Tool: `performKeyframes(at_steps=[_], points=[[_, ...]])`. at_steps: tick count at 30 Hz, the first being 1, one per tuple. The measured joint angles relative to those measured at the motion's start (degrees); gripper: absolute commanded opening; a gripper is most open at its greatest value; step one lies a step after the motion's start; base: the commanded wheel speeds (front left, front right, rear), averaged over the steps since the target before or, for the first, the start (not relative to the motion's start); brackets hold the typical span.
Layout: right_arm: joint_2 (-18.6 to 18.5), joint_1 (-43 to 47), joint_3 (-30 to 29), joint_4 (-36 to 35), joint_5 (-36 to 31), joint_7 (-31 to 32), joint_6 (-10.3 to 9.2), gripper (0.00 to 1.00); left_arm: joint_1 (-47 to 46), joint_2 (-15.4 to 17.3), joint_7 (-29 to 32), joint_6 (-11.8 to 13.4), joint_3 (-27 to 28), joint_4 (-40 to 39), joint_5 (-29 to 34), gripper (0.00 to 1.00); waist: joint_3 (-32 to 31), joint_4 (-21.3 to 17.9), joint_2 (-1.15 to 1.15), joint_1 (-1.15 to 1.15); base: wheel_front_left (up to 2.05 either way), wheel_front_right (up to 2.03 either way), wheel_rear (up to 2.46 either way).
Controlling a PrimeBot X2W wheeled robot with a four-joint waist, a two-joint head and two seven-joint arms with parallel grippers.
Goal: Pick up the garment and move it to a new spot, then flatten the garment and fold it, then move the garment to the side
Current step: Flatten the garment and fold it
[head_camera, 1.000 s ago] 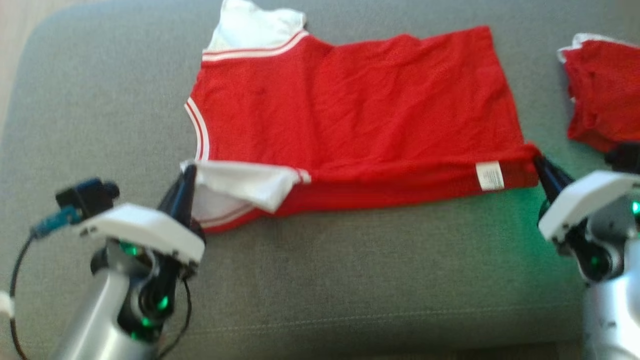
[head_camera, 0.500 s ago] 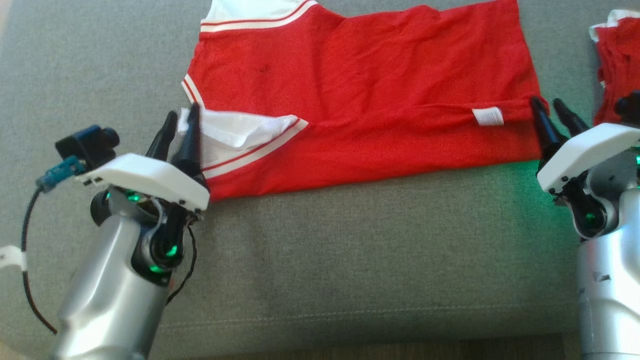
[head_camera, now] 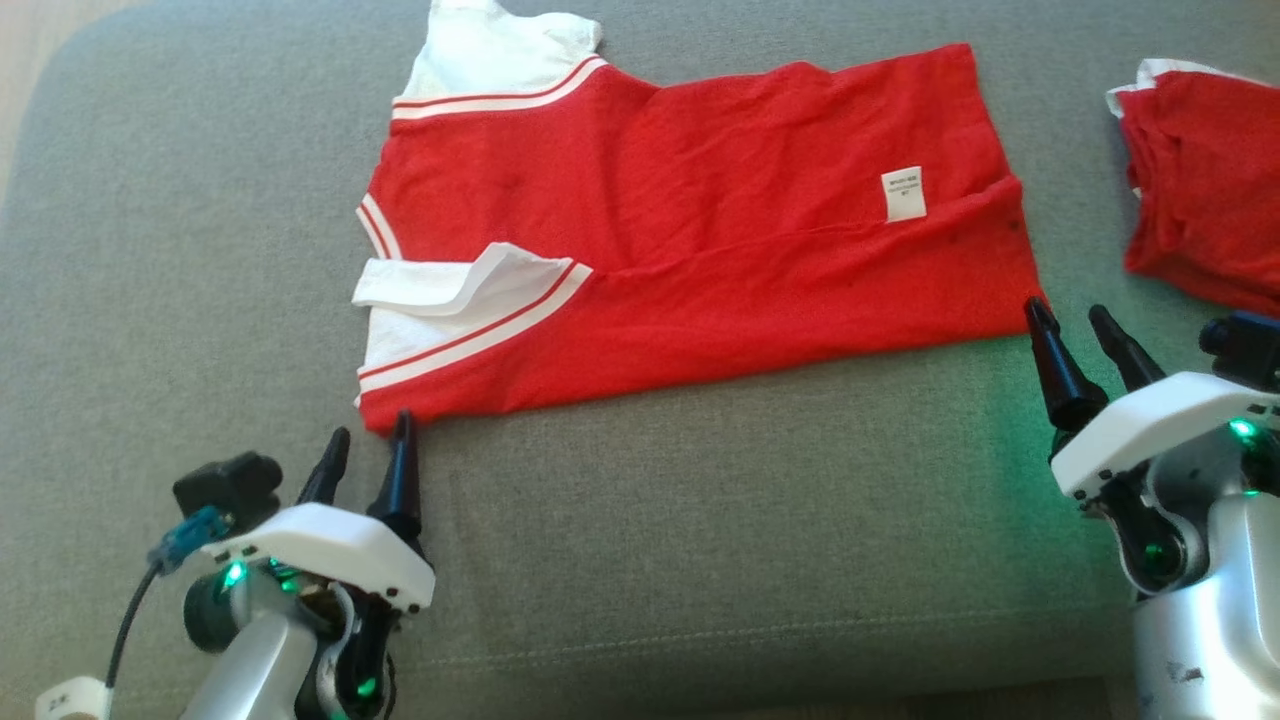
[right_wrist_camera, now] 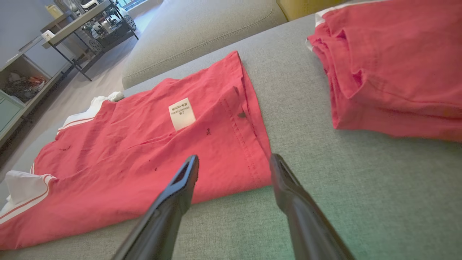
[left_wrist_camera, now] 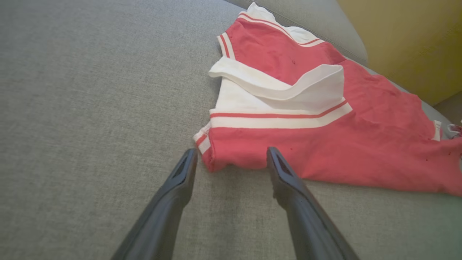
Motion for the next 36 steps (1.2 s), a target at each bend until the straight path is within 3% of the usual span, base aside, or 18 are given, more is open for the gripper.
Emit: performKeyframes(at_steps=[10,15,16,17,18,19,30,31,32,34,35,36], points=[[0.34,-0.20,1.13,-0.19,-0.02,-0.14,0.00,1.00,-3.26,-0.08,-0.07,0.30,-0.35,3.64,0.32,1.00,1.32,-1.33,0.00,0.00,0.00,0.00,0.00],[0.38,-2.01,1.12,2.43,-2.60,-0.58,0.00,1.00,-5.30,-0.08,-0.09,-0.71,-0.77,4.53,0.81,1.00,2.58,-1.53,0.00,0.01,0.00,0.00,0.00],[0.41,-2.82,1.10,2.99,-3.37,-0.87,0.00,1.00,-5.46,-0.08,-0.10,-0.92,-0.78,4.61,0.81,0.85,2.71,-1.45,0.00,0.01,0.00,0.00,0.00],[0.40,-3.66,1.05,3.50,-4.16,-1.08,0.00,1.00,-5.50,-0.02,-0.29,-1.25,-0.86,4.71,0.82,0.35,2.82,-1.32,0.00,0.01,0.00,0.00,0.00],[0.40,-4.46,1.02,4.01,-5.21,-1.43,0.00,1.00,-5.50,-0.01,-0.60,-1.53,-0.92,4.88,0.82,0.09,2.91,-1.15,0.00,0.01,0.00,0.00,0.00],[0.40,-5.24,0.88,4.56,-6.45,-1.83,0.00,1.00,-5.51,0.02,-0.60,-1.70,-1.03,5.08,0.85,0.00,3.00,-0.93,0.00,0.01,0.00,0.00,0.00],[-0.03,-9.05,-1.55,12.54,-17.80,-2.92,0.00,1.00,-6.97,0.05,-1.00,-4.03,-2.53,6.02,1.24,0.00,3.84,0.78,0.00,0.01,0.00,0.00,0.00],[-0.02,-9.50,-1.55,13.07,-18.02,-2.92,0.00,0.85,-6.99,0.07,-1.00,-4.16,-2.55,6.02,1.24,0.00,3.91,0.79,0.00,0.01,0.00,0.00,0.00],[-0.02,-9.91,-1.51,13.55,-18.35,-2.92,0.00,0.58,-7.05,0.08,-1.00,-4.17,-2.58,6.03,1.24,0.00,3.98,0.81,0.00,0.01,0.00,0.00,0.00],[-0.02,-10.49,-1.45,14.39,-19.03,-3.39,0.00,0.22,-7.37,0.11,-1.00,-4.19,-2.63,6.08,1.24,0.00,4.03,0.82,0.00,0.01,0.00,0.00,0.00],[-0.02,-10.66,-1.42,14.67,-19.52,-3.64,0.00,0.07,-7.59,0.15,-1.00,-4.20,-2.63,6.08,1.23,0.00,4.01,0.81,0.00,0.01,0.00,0.00,0.00],[-0.02,-10.69,-1.41,14.83,-19.82,-4.02,0.00,0.00,-7.70,0.22,-1.00,-4.21,-2.63,6.08,1.23,0.00,3.94,0.78,0.00,0.01,0.00,0.00,0.00]])
